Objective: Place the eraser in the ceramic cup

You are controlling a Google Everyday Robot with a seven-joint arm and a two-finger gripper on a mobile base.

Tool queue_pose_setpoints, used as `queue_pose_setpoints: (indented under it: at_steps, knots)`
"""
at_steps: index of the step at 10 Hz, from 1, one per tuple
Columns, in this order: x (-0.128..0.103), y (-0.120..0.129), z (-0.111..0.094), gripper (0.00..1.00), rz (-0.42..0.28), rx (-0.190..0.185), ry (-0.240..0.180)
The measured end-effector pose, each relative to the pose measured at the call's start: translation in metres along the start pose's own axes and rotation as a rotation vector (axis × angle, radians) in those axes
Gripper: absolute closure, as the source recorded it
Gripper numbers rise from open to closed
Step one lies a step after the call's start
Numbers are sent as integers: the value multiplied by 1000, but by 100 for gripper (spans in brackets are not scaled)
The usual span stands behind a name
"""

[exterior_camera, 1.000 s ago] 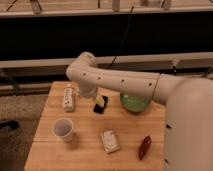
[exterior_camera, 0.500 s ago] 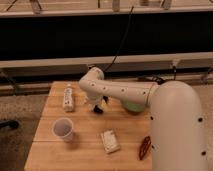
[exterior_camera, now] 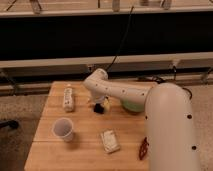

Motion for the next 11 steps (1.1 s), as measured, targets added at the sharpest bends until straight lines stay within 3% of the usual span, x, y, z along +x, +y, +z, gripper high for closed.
queue_pose_setpoints:
  at_steps: [3,7,11]
  knots:
    - [9,6,-24,20,-8,-45,13]
    - [18,11,-24,20,-21,-101,18]
    - [21,13,-19,20,-14,-107,4]
